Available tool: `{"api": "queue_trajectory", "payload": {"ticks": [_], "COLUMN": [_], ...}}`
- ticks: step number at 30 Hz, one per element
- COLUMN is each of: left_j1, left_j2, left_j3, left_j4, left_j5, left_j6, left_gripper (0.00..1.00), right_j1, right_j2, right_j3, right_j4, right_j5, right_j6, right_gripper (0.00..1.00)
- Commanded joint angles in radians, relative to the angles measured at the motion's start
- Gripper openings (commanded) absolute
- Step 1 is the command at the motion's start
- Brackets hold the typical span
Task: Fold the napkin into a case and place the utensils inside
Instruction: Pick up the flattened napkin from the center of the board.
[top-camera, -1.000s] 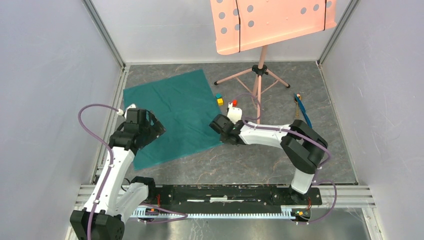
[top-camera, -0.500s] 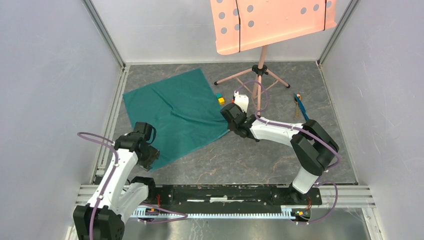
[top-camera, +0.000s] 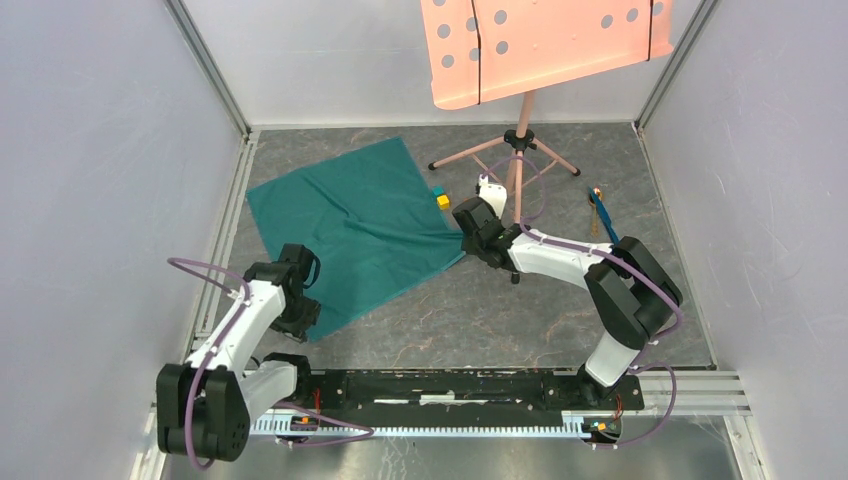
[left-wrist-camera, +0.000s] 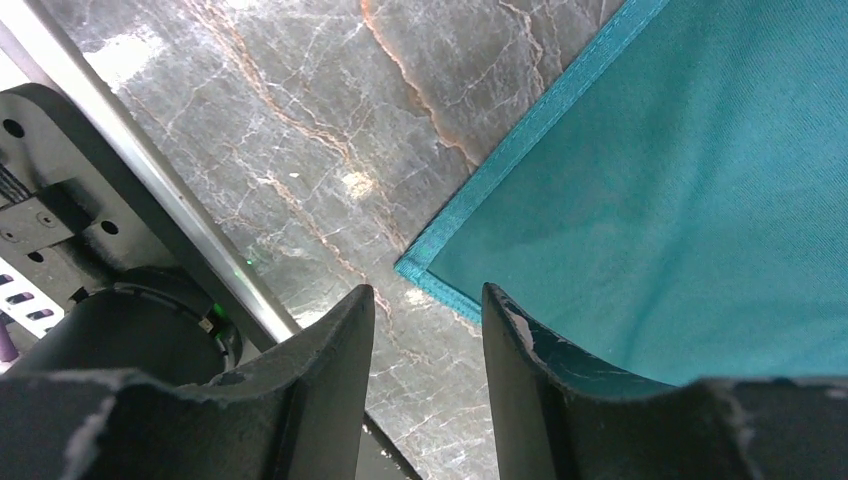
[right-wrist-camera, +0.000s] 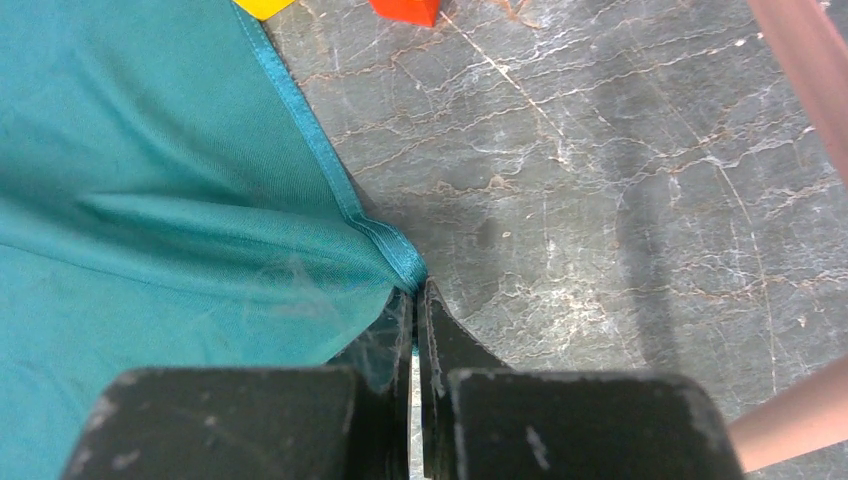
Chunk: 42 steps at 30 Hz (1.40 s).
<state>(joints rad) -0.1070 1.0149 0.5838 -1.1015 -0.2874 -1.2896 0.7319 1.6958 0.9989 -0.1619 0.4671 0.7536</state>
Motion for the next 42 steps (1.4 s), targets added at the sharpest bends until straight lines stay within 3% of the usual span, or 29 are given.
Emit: {"api": "queue_trajectory", "payload": {"ticks": [1,5,11,18,33,42], "left_j1": [0.000,0.000,-0.001,-0.001,-0.001,-0.001], "left_j2": [0.069,0.095,0.068,0.080,0.041,0.040], "left_j3": [-0.014,-0.057,-0.076,-0.051,-0.026,-0.092], "left_j4": [0.120,0.196,0.144,0.099,0.043,0.129], "left_j5": [-0.007,0.060,0.025,0.012,0.016,0.037], "left_j6": [-0.016,-0.016,-0.064,-0.058,-0.046,-0.088], "left_gripper": [0.52,0.50,0.51,0.62,0.62,0.57], "right_j1": [-0.005,-0.005,-0.005,-0.006,-0.005,-0.006], "right_j2": [0.002,0.001,0.002,-0.003,-0.002,-0.008], "right_j3": [0.018,0.014,0.017,0.015,0.017,0.011], "right_j4": [0.036,0.048,0.048,0.049,0.050,0.051], "right_j5": [-0.024,-0.033,-0.039,-0.038,-0.047,-0.052], "right_j6": [-0.004,0.000,0.007,0.010,0.015,0.018], "right_gripper": [0.00,0.00,0.00,0.00,0.00,0.00]}}
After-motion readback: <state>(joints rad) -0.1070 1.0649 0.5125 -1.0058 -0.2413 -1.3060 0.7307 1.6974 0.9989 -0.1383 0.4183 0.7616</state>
